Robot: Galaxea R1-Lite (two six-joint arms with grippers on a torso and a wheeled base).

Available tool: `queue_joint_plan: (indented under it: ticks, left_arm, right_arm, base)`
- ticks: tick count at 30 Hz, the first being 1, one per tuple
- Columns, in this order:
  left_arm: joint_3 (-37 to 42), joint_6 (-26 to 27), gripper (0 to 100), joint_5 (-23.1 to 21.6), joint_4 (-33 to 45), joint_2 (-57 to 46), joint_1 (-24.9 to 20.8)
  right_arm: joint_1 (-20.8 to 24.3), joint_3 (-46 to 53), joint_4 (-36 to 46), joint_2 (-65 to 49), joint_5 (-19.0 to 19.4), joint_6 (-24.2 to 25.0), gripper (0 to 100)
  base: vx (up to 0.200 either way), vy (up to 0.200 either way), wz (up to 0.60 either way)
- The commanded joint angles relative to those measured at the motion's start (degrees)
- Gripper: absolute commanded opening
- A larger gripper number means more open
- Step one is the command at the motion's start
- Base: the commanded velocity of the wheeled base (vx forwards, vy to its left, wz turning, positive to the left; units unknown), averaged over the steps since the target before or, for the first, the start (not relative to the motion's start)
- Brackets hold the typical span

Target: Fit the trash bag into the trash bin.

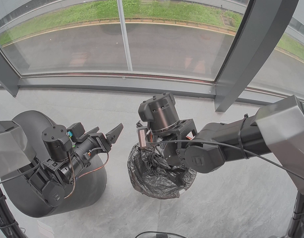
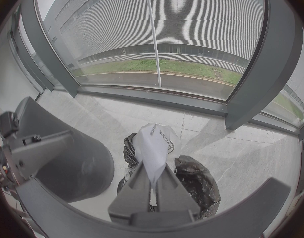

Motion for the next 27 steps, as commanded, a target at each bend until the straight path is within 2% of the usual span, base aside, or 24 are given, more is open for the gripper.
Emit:
queue_joint_plan:
  ticks: [1,4,11,27]
  left_arm:
    - [0.05,-0.03,100,0.00,-0.06,0.24,0.00]
    - [0.05,-0.03,100,0.00,0.03,0.33,0.00]
    - [0.05,-0.03,100,0.00,-0.06,0.24,0.00]
    - [0.05,-0.03,100,0.00,-0.06,0.42,0.00]
  right_arm:
    - [1.29,4.83,-0.68,0.86,-0.49,0.91,0]
    - [1.64,8.35,-1.47,0.95,-0.58,2.14,0]
    - [0.85,13.71,-9.46,3.59,-0.75,1.61,0]
    - [-0.03,15.38,-10.08,5.17,-0.84,1.61,0]
  base:
    - [0.000,0.000,0.00]
    - [0.000,0.000,0.00]
    - [0.000,0.000,0.00]
    - [0.000,0.000,0.00]
